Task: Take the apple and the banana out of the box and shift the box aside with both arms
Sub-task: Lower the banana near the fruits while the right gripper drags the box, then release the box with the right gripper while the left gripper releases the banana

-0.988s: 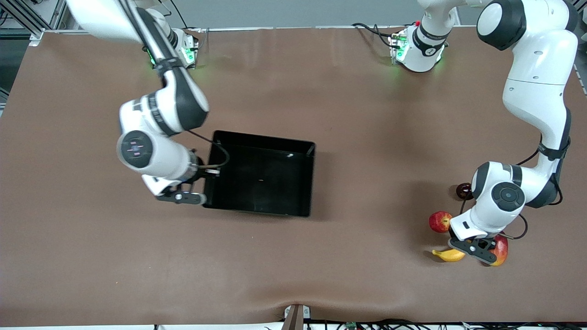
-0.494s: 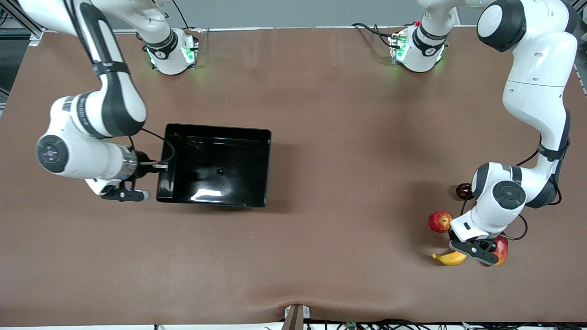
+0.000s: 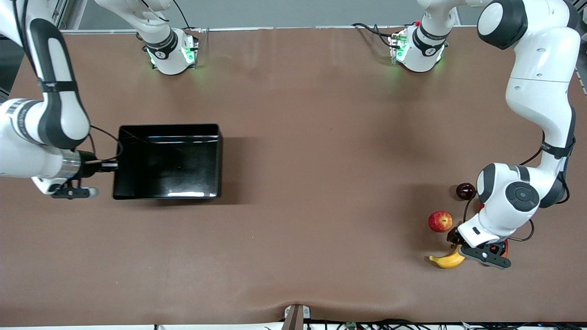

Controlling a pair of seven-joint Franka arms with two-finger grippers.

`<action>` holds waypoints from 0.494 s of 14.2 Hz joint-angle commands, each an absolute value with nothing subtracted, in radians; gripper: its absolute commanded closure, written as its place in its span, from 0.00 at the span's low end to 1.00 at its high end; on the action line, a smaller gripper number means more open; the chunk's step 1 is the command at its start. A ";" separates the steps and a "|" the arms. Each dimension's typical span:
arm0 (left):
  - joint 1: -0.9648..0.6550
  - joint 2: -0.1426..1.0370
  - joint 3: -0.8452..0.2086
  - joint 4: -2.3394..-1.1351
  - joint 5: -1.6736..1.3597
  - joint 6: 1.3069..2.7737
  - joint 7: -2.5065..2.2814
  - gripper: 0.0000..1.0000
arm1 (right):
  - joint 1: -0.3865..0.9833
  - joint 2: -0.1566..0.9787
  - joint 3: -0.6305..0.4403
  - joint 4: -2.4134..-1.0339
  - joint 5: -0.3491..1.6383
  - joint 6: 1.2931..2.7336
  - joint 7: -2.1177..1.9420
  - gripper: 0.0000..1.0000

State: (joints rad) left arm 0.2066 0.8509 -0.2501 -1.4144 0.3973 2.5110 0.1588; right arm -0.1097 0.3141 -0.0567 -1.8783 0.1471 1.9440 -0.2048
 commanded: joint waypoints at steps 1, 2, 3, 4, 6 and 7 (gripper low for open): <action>0.215 0.761 -0.268 -1.436 0.313 2.399 0.153 0.00 | -0.200 0.279 -0.035 -1.956 0.124 2.047 -0.233 1.00; 0.215 0.735 -0.270 -1.446 0.293 2.373 0.153 0.00 | -0.231 0.284 -0.034 -1.968 0.124 2.081 -0.283 1.00; 0.216 0.706 -0.273 -1.460 0.281 2.358 0.153 0.00 | -0.259 0.291 -0.034 -1.970 0.124 2.092 -0.319 1.00; 0.216 0.678 -0.273 -1.476 0.262 2.347 0.150 0.00 | -0.284 0.299 -0.034 -1.970 0.124 2.094 -0.330 1.00; 0.216 0.637 -0.273 -1.485 0.242 2.310 0.105 0.00 | -0.307 0.311 -0.034 -1.974 0.126 2.123 -0.351 1.00; 0.215 0.618 -0.273 -1.486 0.242 2.281 0.069 0.00 | -0.314 0.313 -0.034 -1.977 0.124 2.141 -0.354 1.00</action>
